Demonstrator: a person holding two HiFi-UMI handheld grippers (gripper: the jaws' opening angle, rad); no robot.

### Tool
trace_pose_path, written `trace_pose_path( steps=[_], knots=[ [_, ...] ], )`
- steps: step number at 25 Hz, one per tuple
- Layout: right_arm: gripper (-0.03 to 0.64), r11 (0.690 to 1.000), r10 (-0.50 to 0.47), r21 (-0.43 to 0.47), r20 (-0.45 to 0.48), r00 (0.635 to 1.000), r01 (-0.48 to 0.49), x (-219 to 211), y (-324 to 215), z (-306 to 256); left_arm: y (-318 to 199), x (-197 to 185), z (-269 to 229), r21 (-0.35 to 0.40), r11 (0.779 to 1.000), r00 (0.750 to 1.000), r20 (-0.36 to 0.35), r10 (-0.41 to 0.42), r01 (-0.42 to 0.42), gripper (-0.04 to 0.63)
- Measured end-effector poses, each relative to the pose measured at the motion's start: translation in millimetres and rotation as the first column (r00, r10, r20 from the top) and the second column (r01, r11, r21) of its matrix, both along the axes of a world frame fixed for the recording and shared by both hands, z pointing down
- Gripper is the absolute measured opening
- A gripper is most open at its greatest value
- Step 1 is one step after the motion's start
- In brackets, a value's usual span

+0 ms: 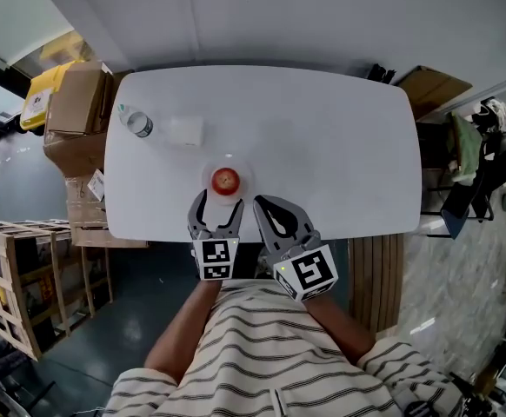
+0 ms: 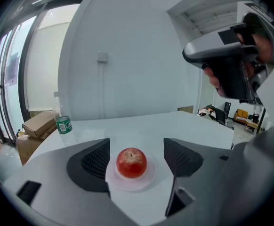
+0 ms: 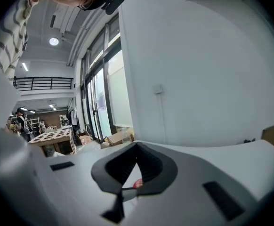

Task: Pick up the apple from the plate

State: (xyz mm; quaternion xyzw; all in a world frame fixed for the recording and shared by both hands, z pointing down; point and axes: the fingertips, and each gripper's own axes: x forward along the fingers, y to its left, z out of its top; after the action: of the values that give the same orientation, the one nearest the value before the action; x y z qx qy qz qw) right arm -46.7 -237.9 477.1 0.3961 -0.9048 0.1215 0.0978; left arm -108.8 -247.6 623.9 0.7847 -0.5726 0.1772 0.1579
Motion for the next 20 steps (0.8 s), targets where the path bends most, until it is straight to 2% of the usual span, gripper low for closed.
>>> trace_pose_path(
  steps=[6,10,20],
  knots=[
    [0.012,1.000,-0.009,0.009,-0.034,0.999,0.009,-4,-3,3,-7,-3,29,-0.012,1.000,0.998,0.063,0.001,0.000,0.367],
    [0.012,1.000,-0.006,0.001,-0.046,0.999,0.006,-4,-6,7,-12,-5,47,-0.038,0.999,0.998,0.063,-0.010,0.012,0.396],
    [0.012,1.000,-0.002,-0.004,-0.068,0.998,0.002,-3,-10,12,-20,-3,86,-0.081,0.997,0.993,0.114,0.021,-0.012,0.417]
  ],
)
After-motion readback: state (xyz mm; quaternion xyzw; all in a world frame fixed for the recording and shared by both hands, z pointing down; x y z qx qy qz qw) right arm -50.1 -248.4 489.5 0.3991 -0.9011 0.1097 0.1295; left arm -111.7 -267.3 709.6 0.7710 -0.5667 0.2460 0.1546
